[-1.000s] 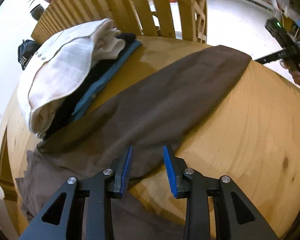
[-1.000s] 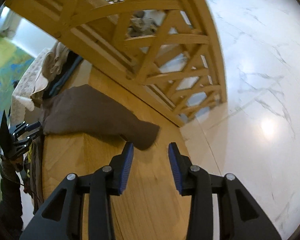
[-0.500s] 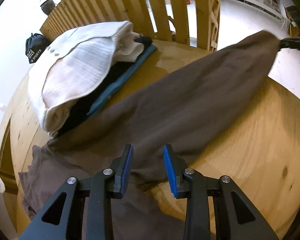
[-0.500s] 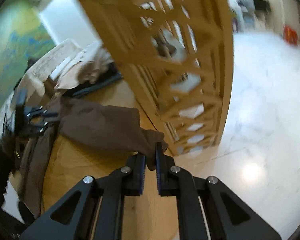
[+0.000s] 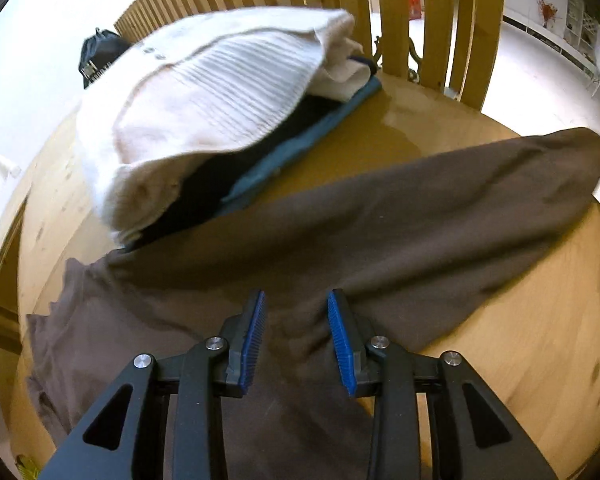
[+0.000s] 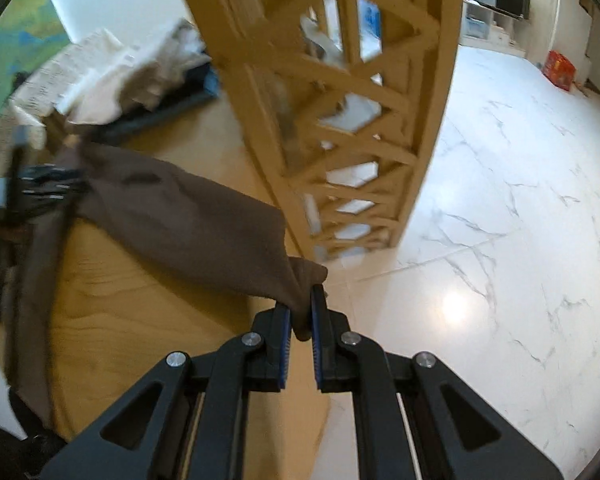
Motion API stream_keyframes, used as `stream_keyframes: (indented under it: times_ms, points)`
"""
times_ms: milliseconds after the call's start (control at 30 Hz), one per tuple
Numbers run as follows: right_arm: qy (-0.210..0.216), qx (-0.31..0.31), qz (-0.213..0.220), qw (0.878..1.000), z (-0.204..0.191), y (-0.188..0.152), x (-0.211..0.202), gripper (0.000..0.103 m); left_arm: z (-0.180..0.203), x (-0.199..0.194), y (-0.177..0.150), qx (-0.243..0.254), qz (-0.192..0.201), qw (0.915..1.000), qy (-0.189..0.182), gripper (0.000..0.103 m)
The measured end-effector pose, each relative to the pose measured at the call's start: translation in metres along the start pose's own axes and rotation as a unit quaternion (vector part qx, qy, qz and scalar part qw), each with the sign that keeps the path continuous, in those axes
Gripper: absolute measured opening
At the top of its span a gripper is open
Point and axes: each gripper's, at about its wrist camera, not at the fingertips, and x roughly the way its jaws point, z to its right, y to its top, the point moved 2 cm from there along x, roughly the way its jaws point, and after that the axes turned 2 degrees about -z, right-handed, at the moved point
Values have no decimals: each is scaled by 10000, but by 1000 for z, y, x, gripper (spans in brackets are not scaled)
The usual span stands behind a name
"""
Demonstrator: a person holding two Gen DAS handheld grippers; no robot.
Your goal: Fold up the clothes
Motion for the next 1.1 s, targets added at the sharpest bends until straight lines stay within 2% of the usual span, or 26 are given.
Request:
stream_keyframes:
  times_ms: [133, 233, 333, 467, 533, 633, 700, 833, 933, 1100]
  points:
    - [130, 148, 151, 9997, 3, 7, -4, 9, 1, -27, -23, 149, 96, 9998, -5, 31]
    - [180, -63, 340, 9992, -17, 4, -30, 9, 7, -49, -43, 307, 118, 9995, 11, 31]
    - [231, -273, 529, 9980, -38, 0, -56, 9, 10, -69, -57, 265, 221, 9994, -98, 31]
    - [415, -533, 555, 9962, -76, -27, -93, 9, 14, -88, -68, 330, 297, 9990, -81, 31]
    - [712, -641, 426, 9945, -95, -47, -105, 11, 18, -95, -72, 385, 322, 9987, -88, 31]
    - [1203, -1014, -61, 9875, -127, -89, -105, 30, 28, -106, -80, 407, 373, 9983, -197, 31]
    - [1264, -1024, -279, 9863, -135, -112, -100, 31, 38, -112, -84, 455, 386, 9979, -266, 31]
    - [1330, -482, -197, 9897, -112, -127, -94, 31, 63, -118, -89, 686, 364, 9963, -364, 31]
    - [939, -293, -8, 9952, -94, -125, -86, 31, 81, -122, -91, 804, 343, 9949, -502, 31]
    - [1090, -134, -207, 9937, -88, -124, -53, 31, 111, -127, -97, 746, 324, 9908, -1082, 31]
